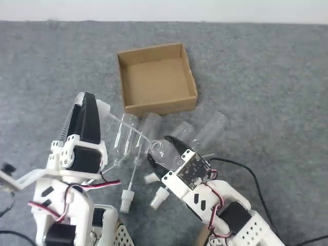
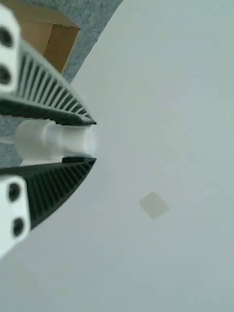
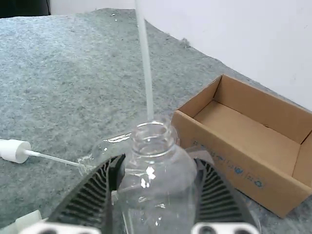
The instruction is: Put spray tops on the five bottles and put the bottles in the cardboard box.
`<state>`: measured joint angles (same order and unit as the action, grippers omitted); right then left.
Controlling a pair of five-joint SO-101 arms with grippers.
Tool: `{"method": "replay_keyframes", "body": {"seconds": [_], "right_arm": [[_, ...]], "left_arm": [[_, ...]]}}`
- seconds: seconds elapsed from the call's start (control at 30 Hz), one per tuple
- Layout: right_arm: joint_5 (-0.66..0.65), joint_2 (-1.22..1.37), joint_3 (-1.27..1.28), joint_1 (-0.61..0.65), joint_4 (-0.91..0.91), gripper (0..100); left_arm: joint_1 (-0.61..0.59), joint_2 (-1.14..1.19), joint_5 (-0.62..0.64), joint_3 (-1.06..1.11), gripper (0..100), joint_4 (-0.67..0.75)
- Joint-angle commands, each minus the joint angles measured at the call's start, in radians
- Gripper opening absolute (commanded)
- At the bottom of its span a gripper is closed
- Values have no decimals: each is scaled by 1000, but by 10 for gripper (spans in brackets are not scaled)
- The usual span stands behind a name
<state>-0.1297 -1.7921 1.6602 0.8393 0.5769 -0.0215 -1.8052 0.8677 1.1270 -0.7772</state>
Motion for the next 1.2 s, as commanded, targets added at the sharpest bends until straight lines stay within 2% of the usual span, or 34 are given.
{"method": "replay_keyframes", "body": {"seconds": [0.0,0.47,1.17], "right_arm": [[-20,-21,23,8,4,69],[-20,-19,23,5,5,69],[-20,-19,23,5,5,69]], "left_arm": [[5,-18,-18,-65,11,25],[5,-20,-49,-134,11,-18],[12,-20,-69,-73,11,-38]]}}
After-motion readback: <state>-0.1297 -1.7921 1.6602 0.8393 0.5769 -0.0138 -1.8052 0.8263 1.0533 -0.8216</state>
